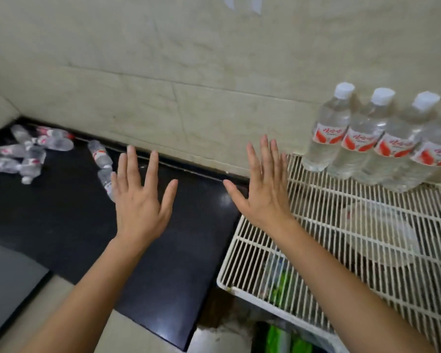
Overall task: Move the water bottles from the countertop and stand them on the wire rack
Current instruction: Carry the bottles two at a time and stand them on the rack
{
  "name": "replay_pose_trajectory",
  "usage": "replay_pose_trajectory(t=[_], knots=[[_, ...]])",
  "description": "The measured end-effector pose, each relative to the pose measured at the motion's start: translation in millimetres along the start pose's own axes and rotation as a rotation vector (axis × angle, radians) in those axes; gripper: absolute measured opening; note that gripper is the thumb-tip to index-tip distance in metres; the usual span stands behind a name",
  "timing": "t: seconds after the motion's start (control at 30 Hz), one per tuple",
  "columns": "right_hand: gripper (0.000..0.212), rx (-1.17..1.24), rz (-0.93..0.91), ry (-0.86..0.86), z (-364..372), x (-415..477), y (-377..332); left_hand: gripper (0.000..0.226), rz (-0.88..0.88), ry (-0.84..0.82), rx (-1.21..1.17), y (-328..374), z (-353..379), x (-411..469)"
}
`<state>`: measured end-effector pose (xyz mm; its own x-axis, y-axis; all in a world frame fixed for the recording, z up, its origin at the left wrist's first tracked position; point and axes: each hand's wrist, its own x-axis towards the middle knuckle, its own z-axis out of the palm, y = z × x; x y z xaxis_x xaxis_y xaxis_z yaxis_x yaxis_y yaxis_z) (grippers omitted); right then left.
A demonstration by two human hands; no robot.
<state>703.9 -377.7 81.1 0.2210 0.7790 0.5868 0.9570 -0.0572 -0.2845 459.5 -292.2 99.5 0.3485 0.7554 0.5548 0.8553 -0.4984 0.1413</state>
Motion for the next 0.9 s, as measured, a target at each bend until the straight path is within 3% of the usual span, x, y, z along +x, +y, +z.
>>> replay_pose_trajectory(t=[0.27, 0.5, 0.73, 0.9], knots=[[0.089, 0.028, -0.006, -0.031, 101, 36, -168, 0.07, -0.108, -0.034, -0.002, -196, -29, -6], [0.083, 0.065, -0.01, -0.247, 194, 57, -314, 0.072, -0.2, -0.175, 0.005, -356, -54, -10], [0.082, 0.009, 0.039, -0.419, 260, 74, -345, 0.072, -0.209, -0.265, -0.04, -423, -26, 10], [0.083, 0.021, 0.103, -0.481, 323, 78, -338, 0.073, -0.135, -0.417, 0.008, -453, 26, 19]])
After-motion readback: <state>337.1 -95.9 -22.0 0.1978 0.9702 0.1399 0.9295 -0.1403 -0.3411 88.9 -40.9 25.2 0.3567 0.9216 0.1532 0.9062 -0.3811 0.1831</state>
